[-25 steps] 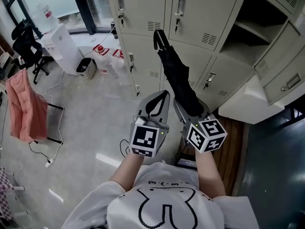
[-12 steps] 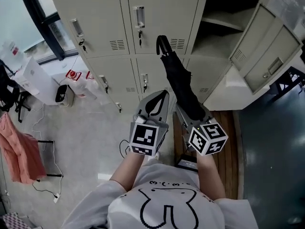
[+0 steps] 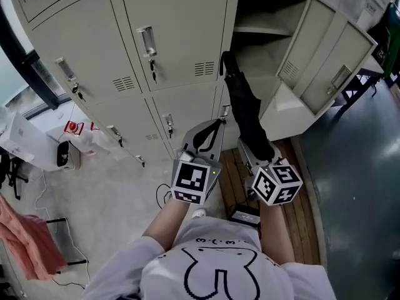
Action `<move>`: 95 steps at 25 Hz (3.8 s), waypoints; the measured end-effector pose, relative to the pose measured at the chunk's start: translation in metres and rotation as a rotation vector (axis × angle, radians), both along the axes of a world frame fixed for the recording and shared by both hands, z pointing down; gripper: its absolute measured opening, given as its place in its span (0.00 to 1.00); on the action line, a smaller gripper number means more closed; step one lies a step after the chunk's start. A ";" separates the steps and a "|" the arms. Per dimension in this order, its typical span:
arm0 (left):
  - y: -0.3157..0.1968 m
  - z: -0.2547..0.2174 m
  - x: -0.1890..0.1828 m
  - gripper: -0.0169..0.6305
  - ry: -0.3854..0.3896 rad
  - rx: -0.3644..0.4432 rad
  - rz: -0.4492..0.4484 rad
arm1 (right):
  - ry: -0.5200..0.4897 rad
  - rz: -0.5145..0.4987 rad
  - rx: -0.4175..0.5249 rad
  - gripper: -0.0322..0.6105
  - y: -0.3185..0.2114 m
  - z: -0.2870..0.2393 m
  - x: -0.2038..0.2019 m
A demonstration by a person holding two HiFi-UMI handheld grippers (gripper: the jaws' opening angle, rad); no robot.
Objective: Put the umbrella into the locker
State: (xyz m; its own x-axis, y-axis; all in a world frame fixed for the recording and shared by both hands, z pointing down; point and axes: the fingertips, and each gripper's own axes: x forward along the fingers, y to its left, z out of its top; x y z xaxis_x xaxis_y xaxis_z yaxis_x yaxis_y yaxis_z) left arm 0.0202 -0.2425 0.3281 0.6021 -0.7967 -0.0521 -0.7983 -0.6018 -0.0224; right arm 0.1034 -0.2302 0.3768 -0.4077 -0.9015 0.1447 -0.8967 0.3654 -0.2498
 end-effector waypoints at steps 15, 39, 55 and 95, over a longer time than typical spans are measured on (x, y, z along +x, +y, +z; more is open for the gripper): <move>-0.049 0.016 0.033 0.06 -0.002 -0.028 0.057 | -0.008 0.105 -0.083 0.39 -0.049 0.026 0.045; -0.152 0.015 0.065 0.06 -0.040 -0.026 -0.012 | 0.367 0.007 -0.292 0.40 -0.234 0.055 0.093; -0.182 0.029 0.078 0.06 -0.042 -0.086 -0.008 | 0.534 -0.073 -0.329 0.41 -0.338 0.066 0.087; -0.180 0.028 0.086 0.06 -0.128 -0.077 0.048 | 0.438 -0.037 -0.108 0.70 -0.407 0.042 0.086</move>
